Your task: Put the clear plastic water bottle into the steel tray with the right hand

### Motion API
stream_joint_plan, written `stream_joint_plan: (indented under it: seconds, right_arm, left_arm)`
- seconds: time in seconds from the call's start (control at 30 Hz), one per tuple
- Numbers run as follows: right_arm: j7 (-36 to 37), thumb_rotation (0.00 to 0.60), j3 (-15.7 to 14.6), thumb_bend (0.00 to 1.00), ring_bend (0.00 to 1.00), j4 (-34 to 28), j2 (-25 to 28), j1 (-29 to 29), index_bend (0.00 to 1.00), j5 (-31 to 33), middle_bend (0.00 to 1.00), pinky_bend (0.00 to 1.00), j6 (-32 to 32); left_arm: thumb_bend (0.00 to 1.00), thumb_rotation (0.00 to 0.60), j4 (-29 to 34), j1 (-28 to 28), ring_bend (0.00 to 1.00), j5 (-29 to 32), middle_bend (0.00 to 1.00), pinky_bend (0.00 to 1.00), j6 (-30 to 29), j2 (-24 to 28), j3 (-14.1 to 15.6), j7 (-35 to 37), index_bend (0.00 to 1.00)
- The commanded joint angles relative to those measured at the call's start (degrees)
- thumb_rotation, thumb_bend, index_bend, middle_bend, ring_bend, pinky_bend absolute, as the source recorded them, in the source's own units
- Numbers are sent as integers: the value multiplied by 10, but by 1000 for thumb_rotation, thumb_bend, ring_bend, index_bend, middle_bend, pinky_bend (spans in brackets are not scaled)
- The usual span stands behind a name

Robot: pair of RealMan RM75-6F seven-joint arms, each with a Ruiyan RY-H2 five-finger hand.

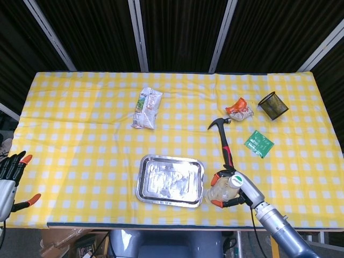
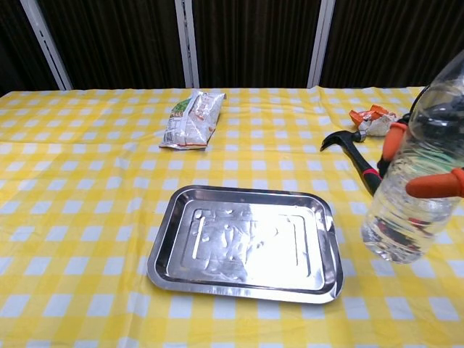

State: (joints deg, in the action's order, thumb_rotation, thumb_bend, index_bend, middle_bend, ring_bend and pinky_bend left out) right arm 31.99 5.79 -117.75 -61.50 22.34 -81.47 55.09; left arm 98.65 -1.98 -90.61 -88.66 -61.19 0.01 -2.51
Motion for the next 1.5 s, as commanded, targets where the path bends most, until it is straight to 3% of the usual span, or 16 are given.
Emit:
stream_joint_plan:
  seconds: [0.03, 0.27, 0.6, 0.77, 1.03, 1.3, 1.5]
  right_arm:
    - [-2, 600, 1, 539, 269, 12, -10, -1, 780, -5, 613, 0, 15]
    - [70, 600, -15, 539, 269, 69, 14, -35, 780, -19, 613, 0, 54]
    - [221, 600, -49, 538, 269, 208, 105, -94, 781, -47, 613, 0, 110]
    - [235, 600, -53, 539, 269, 216, 106, -93, 780, -70, 614, 0, 119]
    - [141, 600, -45, 538, 269, 127, 55, -50, 781, -87, 613, 0, 78]
    - [-23, 600, -19, 538, 270, 16, -52, 10, 781, -44, 614, 0, 13]
    - [-107, 600, -13, 539, 269, -13, -88, 24, 780, 12, 613, 0, 3]
  left_arm:
    - [182, 600, -1, 0, 0, 1, 0, 0, -1, 2, -1, 3, 49]
    - [182, 600, -5, -3, 0, 15, 0, 0, 8, 1, -5, 5, 49]
    - [182, 600, 4, -4, 0, 2, 0, 0, 12, -10, 3, -26, 49]
    - [182, 600, 8, -5, 0, -5, 0, 0, 14, -13, 6, -33, 49]
    - [182, 600, 7, -6, 0, -4, 0, 0, 11, -5, 4, -11, 49]
    - [182, 600, -3, -12, 0, -1, 0, 0, 24, -1, 4, 6, 49]
    - [181, 600, -5, -17, 0, 4, 0, 0, 35, -4, 4, 1, 49]
